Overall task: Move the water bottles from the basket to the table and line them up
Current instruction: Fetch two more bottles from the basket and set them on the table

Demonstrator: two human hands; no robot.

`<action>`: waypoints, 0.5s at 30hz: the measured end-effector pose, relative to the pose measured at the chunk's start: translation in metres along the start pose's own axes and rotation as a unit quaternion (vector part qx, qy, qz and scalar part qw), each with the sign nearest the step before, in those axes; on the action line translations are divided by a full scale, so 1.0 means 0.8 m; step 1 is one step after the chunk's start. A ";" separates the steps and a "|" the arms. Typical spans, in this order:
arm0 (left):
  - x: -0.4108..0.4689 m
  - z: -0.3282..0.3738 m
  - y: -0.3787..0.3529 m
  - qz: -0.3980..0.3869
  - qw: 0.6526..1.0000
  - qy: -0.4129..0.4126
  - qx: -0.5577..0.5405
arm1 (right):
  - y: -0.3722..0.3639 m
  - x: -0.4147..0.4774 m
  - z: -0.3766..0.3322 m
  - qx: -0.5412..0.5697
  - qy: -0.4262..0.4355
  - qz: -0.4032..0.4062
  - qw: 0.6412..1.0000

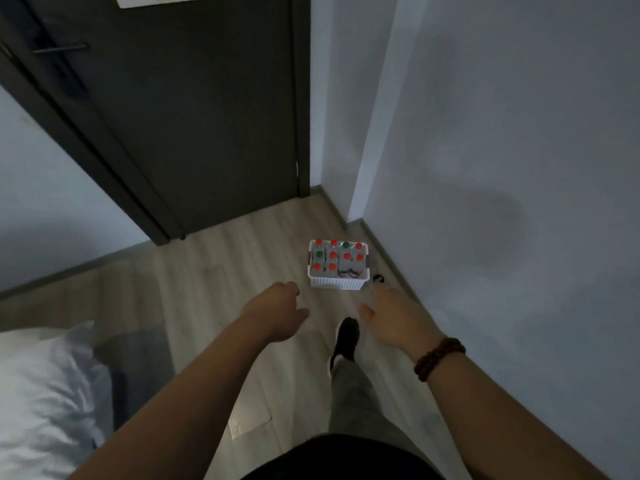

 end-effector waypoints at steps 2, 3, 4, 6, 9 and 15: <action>0.067 0.001 0.013 -0.010 1.000 0.005 -0.001 | 0.008 0.068 0.007 0.007 -0.003 -0.007 1.000; 0.107 0.000 0.019 -0.012 1.000 0.011 -0.003 | 0.012 0.108 0.012 0.005 -0.003 -0.015 1.000; 0.138 -0.002 0.023 -0.014 1.000 0.017 -0.007 | 0.015 0.138 0.014 0.003 0.000 -0.021 1.000; 0.201 -0.005 0.033 -0.020 0.999 0.035 -0.020 | 0.024 0.200 0.019 0.008 0.018 -0.031 0.999; 0.285 -0.003 0.050 -0.050 0.997 0.058 -0.033 | 0.047 0.280 0.024 0.003 0.044 -0.056 0.997; 0.408 0.000 0.073 -0.066 0.992 0.076 -0.078 | 0.060 0.417 0.050 0.039 0.035 -0.110 0.993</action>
Point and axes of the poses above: each hand's wrist, its own x-axis towards the middle knuckle, its own y-axis out of the back of the hand, z = x × y, the point moved 7 cm from there along x, towards the middle knuckle, and after that the axes turned 2 degrees about -z, right-handed, at the moved point
